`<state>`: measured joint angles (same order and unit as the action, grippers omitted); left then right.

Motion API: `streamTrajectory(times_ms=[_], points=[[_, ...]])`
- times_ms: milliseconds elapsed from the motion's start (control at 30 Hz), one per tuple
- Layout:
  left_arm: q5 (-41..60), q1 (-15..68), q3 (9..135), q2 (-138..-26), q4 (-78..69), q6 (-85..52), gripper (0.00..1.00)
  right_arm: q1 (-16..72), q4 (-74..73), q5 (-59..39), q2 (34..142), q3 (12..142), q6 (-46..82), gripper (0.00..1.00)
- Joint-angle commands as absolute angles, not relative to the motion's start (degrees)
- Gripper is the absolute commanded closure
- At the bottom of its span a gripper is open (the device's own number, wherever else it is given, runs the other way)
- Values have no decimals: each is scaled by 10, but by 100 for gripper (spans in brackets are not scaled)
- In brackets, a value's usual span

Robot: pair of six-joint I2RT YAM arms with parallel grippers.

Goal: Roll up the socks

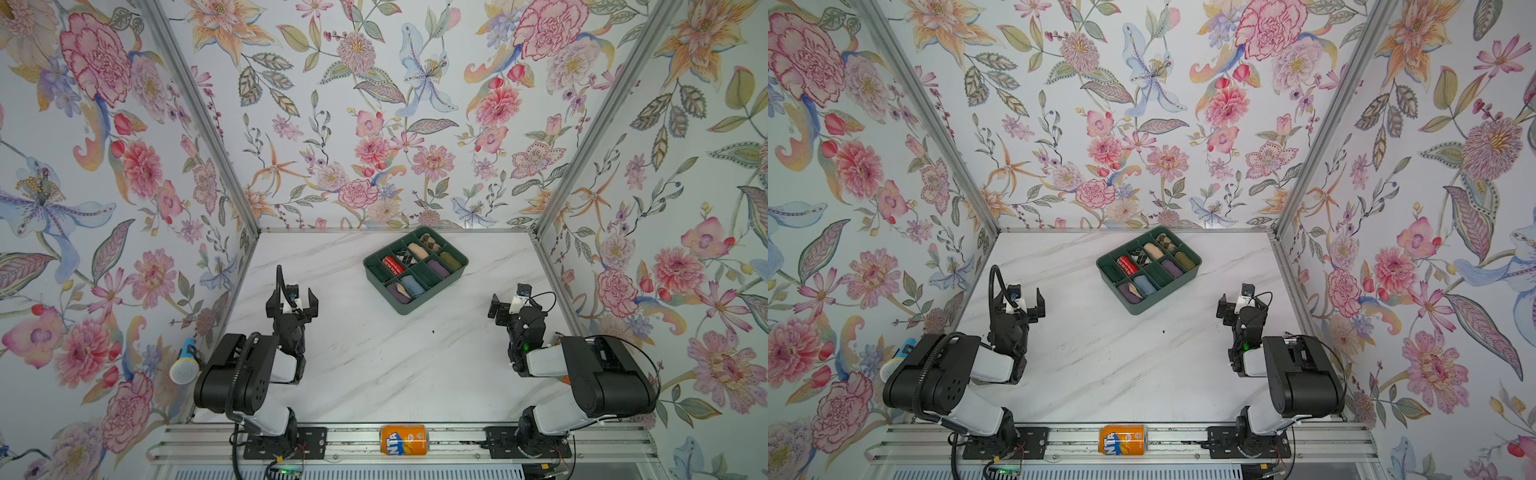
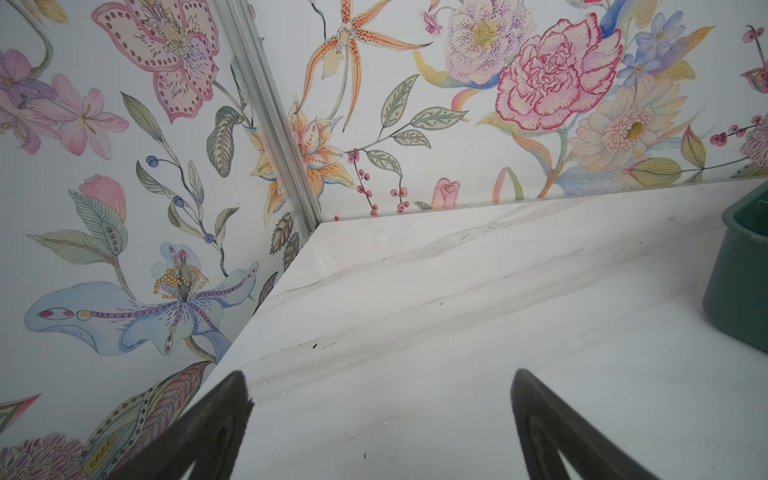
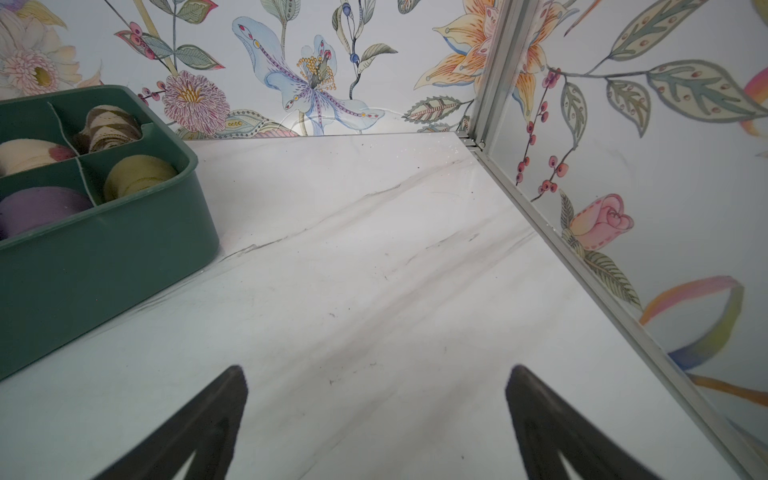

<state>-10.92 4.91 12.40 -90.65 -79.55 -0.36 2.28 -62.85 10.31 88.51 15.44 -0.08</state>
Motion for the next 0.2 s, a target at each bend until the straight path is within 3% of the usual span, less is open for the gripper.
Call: streamTrajectory(times_ms=[0,167], points=[[-114,53,122,-904,-801,6,1,25,-644,105,886,163,-7,1],[-114,53,119,-903,-808,6,1,25,-644,105,886,163,-7,1]])
